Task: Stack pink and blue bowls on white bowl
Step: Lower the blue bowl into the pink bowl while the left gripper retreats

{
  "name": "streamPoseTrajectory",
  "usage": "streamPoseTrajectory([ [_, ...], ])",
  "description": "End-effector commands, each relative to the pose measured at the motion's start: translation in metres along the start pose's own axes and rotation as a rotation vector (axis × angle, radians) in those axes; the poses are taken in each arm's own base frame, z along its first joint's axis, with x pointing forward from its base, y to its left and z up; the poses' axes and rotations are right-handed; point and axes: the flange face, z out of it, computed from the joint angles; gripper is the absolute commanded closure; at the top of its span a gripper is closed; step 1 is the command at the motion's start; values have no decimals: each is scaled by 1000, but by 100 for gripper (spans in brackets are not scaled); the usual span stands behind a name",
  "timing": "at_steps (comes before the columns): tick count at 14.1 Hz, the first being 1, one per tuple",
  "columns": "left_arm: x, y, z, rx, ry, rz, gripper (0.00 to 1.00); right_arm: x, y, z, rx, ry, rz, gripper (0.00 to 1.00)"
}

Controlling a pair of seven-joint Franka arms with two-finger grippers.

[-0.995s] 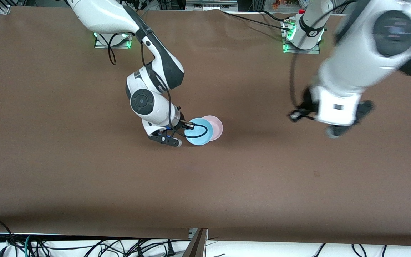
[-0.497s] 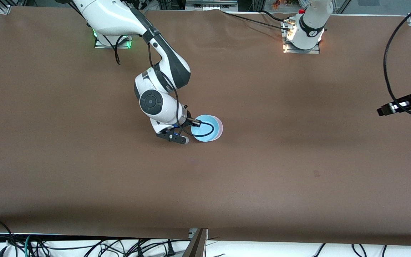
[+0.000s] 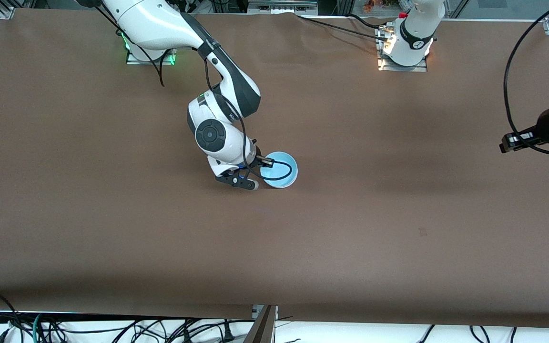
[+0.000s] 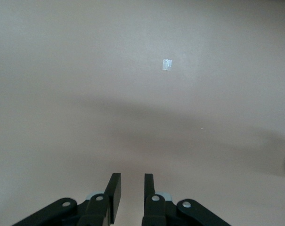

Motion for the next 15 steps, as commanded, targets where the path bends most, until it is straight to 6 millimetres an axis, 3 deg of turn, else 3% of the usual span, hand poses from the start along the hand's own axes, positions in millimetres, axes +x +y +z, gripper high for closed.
streamPoseTrajectory([
  [1,-36,2,17,66,47,8,71,0,-4,-1,16,3,13,100],
  [4,-33,-3,20,58,63,12,68,-2,-4,2,12,-1,10,100],
  [7,-25,-16,29,29,65,-12,59,-3,-5,9,12,1,7,100],
  [9,-21,-20,37,8,55,-20,47,-5,-7,11,12,4,2,100],
  [15,-23,-1,34,8,81,9,40,-5,-5,17,3,2,-4,100],
])
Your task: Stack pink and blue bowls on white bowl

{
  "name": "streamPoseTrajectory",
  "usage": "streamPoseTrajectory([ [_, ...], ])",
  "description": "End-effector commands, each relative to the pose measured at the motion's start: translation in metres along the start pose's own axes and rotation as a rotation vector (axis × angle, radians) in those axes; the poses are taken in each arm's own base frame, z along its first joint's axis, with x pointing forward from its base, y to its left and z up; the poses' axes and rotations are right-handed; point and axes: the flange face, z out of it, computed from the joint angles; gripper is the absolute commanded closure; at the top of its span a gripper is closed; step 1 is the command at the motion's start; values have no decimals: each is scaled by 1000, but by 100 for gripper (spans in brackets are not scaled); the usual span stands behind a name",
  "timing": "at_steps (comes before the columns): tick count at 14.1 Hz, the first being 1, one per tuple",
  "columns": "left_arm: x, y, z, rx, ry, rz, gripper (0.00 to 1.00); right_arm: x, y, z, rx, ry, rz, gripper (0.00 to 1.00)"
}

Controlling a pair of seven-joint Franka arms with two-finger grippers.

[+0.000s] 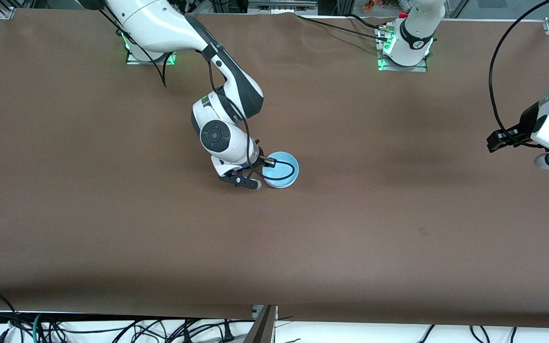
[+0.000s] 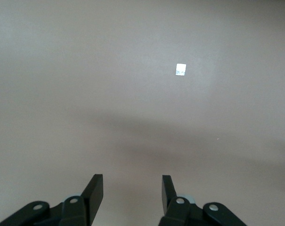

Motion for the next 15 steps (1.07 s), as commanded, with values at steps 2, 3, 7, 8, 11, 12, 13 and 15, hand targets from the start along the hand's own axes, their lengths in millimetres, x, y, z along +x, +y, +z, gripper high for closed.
streamPoseTrajectory([
  [2,-7,13,-4,-29,8,20,34,-1,-3,2,8,5,-5,100],
  [3,-8,14,-5,-67,4,21,34,-1,-3,2,8,5,-5,100],
  [7,-28,-12,-9,-103,42,176,28,1,0,6,0,6,-9,100],
  [8,-34,-13,-7,-115,51,175,25,1,1,9,-4,4,-10,100],
  [11,-35,-9,-3,-117,51,178,13,2,1,12,0,-3,19,0],
  [12,-29,-12,1,-111,47,168,6,2,0,9,2,0,16,0],
  [13,-25,-12,-6,-110,58,167,0,3,-1,4,6,5,13,0],
  [15,-10,-6,-9,-106,68,169,0,7,1,-3,6,14,13,0],
])
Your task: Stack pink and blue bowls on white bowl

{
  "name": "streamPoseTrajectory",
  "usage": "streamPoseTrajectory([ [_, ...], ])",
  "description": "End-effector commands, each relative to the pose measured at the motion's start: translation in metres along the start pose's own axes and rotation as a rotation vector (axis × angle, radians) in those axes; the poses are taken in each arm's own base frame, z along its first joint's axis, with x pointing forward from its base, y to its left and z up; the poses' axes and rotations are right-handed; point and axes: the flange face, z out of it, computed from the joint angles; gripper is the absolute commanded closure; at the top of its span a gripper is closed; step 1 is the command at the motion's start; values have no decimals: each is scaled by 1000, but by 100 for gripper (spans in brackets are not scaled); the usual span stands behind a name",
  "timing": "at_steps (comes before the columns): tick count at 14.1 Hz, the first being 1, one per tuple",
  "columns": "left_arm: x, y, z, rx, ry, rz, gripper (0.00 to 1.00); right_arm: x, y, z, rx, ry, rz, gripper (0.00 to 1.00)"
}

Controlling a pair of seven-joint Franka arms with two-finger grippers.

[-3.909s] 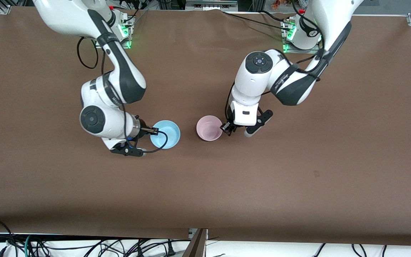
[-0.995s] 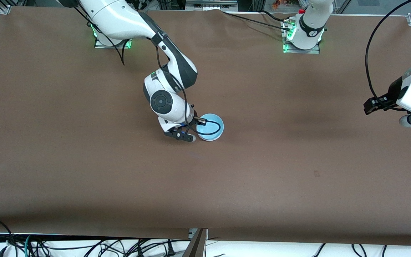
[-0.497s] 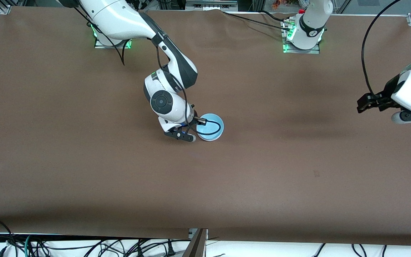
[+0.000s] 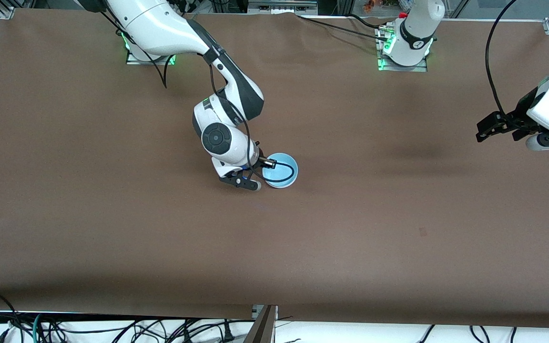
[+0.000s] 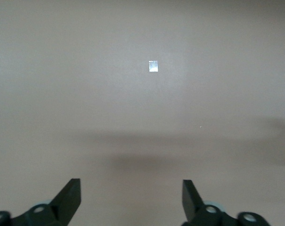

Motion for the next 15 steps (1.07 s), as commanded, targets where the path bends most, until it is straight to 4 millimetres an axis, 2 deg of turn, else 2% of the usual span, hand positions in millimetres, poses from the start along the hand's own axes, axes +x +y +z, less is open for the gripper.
streamPoseTrajectory([
  [1,22,8,-8,-8,25,17,0,7,0,-18,14,22,2,0],
  [2,25,6,-15,-9,24,12,0,14,5,-29,12,40,-2,0],
  [4,24,8,-13,-9,-2,15,0,34,23,-54,-48,99,-47,0],
  [6,24,12,-12,-9,-3,19,0,59,55,-88,-117,101,-139,0],
  [9,24,12,-12,-18,-2,15,0,97,122,-159,-219,77,-354,0],
  [10,24,13,-12,-18,-2,17,0,103,143,-178,-248,46,-407,0],
  [12,25,16,-9,-18,-9,17,0,105,180,-232,-272,21,-484,0],
  [14,25,16,-9,-18,-9,17,0,102,227,-293,-285,5,-444,0],
  [15,25,16,-9,-18,-9,15,0,93,245,-320,-282,1,-419,0],
])
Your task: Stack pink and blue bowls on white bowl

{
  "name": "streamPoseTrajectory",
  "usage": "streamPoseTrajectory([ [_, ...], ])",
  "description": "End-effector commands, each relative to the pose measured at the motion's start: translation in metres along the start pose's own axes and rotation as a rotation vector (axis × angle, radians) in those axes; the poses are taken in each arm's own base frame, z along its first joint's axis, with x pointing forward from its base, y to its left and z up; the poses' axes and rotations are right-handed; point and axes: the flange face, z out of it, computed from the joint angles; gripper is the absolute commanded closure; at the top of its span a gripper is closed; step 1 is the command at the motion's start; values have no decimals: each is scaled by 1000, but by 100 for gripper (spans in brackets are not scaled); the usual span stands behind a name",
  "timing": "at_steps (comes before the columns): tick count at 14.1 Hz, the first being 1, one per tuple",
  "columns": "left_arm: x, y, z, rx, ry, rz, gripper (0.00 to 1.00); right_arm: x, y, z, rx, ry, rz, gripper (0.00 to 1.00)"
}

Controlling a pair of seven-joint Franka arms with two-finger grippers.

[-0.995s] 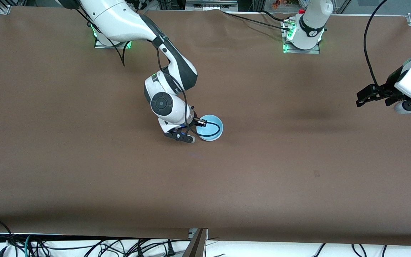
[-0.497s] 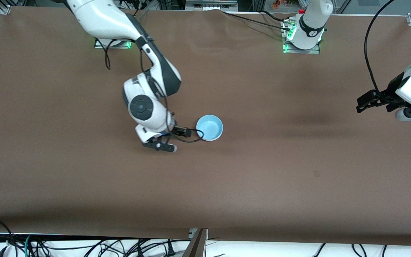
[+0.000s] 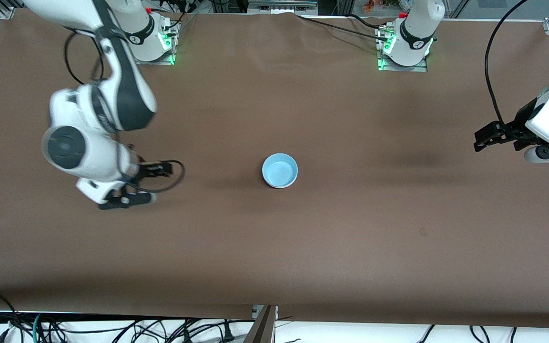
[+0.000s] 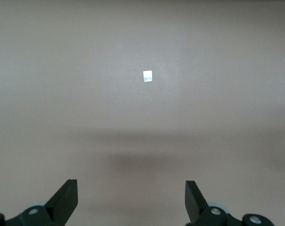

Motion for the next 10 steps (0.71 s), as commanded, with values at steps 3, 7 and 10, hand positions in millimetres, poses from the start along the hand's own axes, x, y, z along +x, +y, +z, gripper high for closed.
streamPoseTrajectory([
  [3,3,4,-4,-18,-9,-7,0,-72,50,-87,6,-21,27,0],
  [7,3,8,-4,-17,-9,10,0,-114,95,-145,-21,51,92,0],
  [10,2,11,-5,-18,-7,38,0,-126,122,-154,-25,67,135,0],
])
